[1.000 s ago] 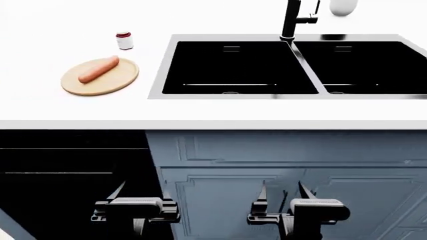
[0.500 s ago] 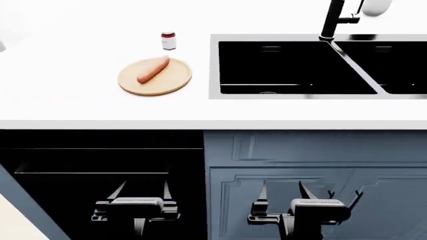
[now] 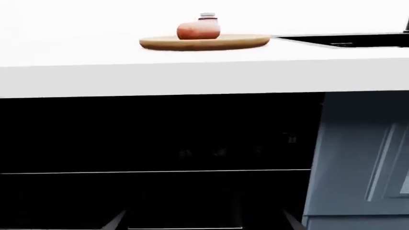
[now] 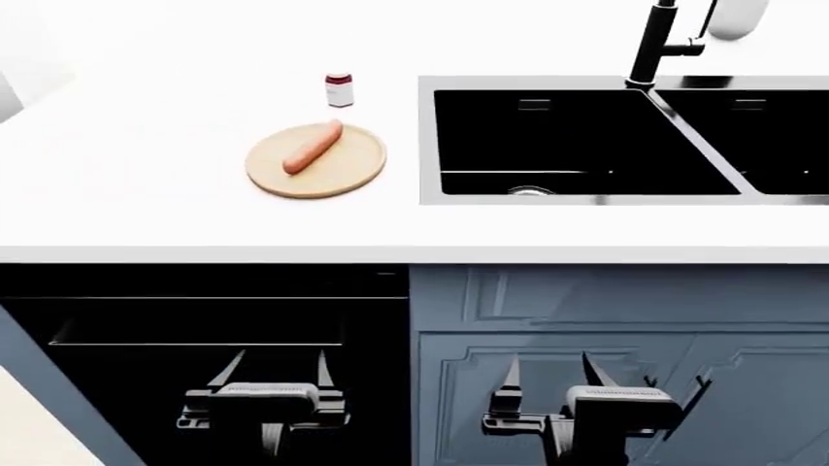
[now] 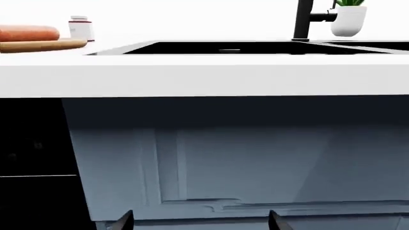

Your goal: Pick the sausage from the counter and place it in the sink. Then turn on the sink faucet.

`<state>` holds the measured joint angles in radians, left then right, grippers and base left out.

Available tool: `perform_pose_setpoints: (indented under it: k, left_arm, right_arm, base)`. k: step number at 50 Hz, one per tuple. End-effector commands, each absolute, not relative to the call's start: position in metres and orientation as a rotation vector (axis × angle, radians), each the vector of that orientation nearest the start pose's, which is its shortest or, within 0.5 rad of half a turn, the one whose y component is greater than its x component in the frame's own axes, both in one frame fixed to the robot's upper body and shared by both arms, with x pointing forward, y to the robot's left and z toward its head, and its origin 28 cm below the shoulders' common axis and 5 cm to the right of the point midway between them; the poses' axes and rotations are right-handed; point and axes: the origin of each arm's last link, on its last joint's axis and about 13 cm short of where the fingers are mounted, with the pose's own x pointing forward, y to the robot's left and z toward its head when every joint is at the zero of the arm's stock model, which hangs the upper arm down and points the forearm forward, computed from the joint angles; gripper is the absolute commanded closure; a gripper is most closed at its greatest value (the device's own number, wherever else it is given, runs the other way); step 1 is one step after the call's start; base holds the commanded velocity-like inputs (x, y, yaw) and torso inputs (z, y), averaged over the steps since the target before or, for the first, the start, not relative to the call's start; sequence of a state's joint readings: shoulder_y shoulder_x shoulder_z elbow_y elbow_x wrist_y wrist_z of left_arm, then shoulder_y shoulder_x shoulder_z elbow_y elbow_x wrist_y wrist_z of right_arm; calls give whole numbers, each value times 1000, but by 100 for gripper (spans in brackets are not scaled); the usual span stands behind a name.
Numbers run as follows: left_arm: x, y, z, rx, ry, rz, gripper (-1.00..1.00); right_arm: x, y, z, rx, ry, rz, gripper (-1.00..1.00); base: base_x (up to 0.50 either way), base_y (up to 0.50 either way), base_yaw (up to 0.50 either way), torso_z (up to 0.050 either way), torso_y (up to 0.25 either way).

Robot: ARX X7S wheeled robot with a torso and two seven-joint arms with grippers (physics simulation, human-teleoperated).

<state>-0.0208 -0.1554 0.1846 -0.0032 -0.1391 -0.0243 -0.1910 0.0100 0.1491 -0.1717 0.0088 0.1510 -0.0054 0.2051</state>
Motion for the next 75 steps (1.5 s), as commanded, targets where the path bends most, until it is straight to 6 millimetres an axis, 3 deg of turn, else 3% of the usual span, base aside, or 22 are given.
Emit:
perform_pose_setpoints:
  k: [1,27,30,34,37,40,46,52,61,75]
  left_arm:
    - [212,205,12,26,37,2,-100]
    - [212,206,16,17,6,17,-100]
    - [203,209,43,-29,-84,31,-100]
    - [174,223,73,-62,-150,13,-100]
    - [149,233,106,-79,-217,-33,-100]
    - [138,242,144,-67,-271,-49,-100]
    - [155,247,215,3,-380,-92,-100]
    - [169,249,258,129,-349,-113,-100]
    - [194,254,279,183,-328,-58,-100]
    - [186,252,279,183,-340,-46,-100]
  right_arm:
    - [210,-98,11,2,22,-37,-100]
    - [208,-98,15,30,-24,-34,-100]
    - [198,-101,35,100,-94,-33,-100]
    - [166,-115,68,159,-151,4,-100]
    - [140,-130,99,162,-197,-27,-100]
    - [129,-137,132,151,-254,-34,-100]
    - [137,-133,206,160,-409,58,-100]
    - [143,-134,256,23,-426,93,-100]
    - [175,-141,284,-166,-364,57,-100]
    - [176,-148,285,-190,-332,-17,-100]
  base:
    - [0,0,0,50,0]
    - [0,0,0,48,0]
    - [0,0,0,0,0]
    - [0,0,0,0,0]
    - [0,0,0,0,0]
    - [0,0,0,0,0]
    - [0,0,0,0,0]
    - [0,0,0,0,0]
    - [0,0,0,0,0]
    - [0,0,0,0,0]
